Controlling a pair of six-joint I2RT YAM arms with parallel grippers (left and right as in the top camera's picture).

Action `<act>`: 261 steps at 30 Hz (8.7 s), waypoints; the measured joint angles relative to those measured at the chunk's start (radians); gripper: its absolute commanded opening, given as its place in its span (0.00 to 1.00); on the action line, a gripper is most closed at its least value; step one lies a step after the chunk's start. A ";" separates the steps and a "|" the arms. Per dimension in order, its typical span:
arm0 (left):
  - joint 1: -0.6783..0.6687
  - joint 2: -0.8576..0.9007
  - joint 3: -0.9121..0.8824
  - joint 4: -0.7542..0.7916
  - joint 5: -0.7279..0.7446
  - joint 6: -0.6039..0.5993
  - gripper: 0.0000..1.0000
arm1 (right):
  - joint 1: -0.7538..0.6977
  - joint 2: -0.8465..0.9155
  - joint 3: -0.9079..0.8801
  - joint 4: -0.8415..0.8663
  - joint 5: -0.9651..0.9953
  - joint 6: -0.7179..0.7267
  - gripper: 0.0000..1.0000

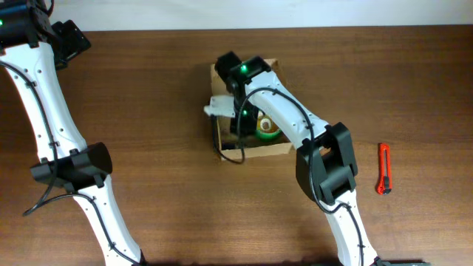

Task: Pack container
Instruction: 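Release the marker beside the tape and raise the right gripper, then grasp the red box cutter at the right with the right gripper, then carry the red box cutter into the box and release it, then move the right gripper back to the yellow highlighter, then grasp the yellow highlighter with the right gripper and lift, then lower the yellow highlighter into the box and release it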

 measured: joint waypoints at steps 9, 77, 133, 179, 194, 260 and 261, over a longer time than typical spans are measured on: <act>0.000 0.010 0.000 0.003 0.000 0.000 1.00 | -0.008 -0.005 0.248 -0.006 0.041 0.266 0.04; 0.000 0.069 -0.001 -0.012 0.000 0.003 1.00 | -1.059 -0.639 -1.225 0.683 0.035 0.632 0.04; 0.000 0.069 -0.001 -0.019 0.000 0.003 1.00 | -0.065 -0.109 -0.093 -0.050 -0.003 -0.117 0.03; 0.000 0.069 -0.001 -0.019 0.000 0.003 1.00 | -0.093 -0.432 -0.084 0.220 0.094 0.420 0.50; 0.000 0.069 -0.001 -0.004 0.000 0.022 1.00 | -0.585 -1.106 -0.623 0.087 0.175 0.816 0.78; 0.000 0.069 -0.001 -0.022 0.000 0.044 1.00 | -0.327 -0.671 -0.178 0.113 -0.073 0.216 0.04; 0.000 0.069 -0.001 -0.022 0.000 0.044 1.00 | -0.275 -0.657 -0.178 0.111 -0.063 0.166 0.04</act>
